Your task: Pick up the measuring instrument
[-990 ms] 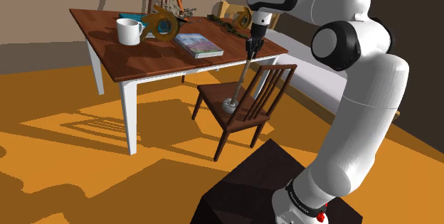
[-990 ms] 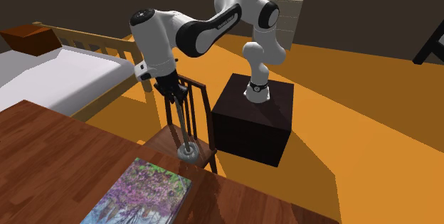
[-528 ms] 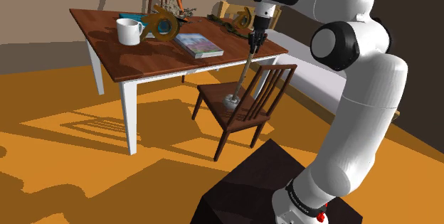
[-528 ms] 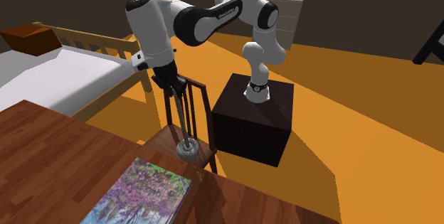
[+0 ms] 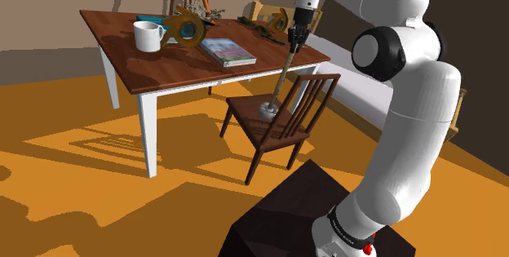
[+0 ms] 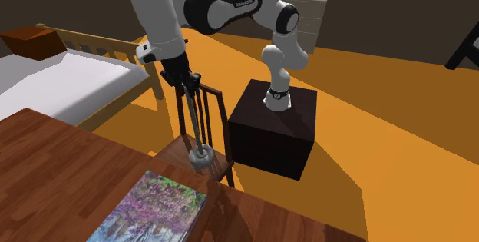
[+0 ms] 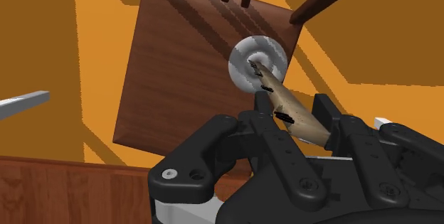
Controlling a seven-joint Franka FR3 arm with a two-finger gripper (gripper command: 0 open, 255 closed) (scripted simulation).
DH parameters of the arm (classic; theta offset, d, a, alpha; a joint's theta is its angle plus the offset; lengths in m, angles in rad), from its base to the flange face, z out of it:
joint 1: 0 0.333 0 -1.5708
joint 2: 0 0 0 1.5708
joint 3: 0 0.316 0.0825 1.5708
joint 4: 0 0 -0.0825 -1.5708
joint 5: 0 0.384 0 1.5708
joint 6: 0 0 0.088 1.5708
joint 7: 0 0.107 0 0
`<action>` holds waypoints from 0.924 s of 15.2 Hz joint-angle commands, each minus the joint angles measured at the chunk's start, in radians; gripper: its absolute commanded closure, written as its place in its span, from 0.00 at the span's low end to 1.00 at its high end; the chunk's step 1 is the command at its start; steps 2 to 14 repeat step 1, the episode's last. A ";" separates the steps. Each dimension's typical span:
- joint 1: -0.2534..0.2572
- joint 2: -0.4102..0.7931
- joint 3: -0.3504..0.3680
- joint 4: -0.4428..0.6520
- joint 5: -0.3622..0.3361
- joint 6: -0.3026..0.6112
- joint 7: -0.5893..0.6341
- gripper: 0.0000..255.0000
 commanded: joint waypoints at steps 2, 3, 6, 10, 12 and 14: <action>-0.002 0.006 0.000 0.016 0.002 -0.011 -0.001 1.00; -0.002 0.006 0.000 0.016 0.002 -0.011 -0.001 1.00; -0.002 0.006 0.000 0.016 0.002 -0.011 -0.001 1.00; -0.002 0.006 0.000 0.016 0.002 -0.011 -0.001 1.00; -0.002 0.006 0.000 0.016 0.002 -0.011 -0.001 1.00; -0.002 0.006 0.000 0.016 0.002 -0.011 -0.001 1.00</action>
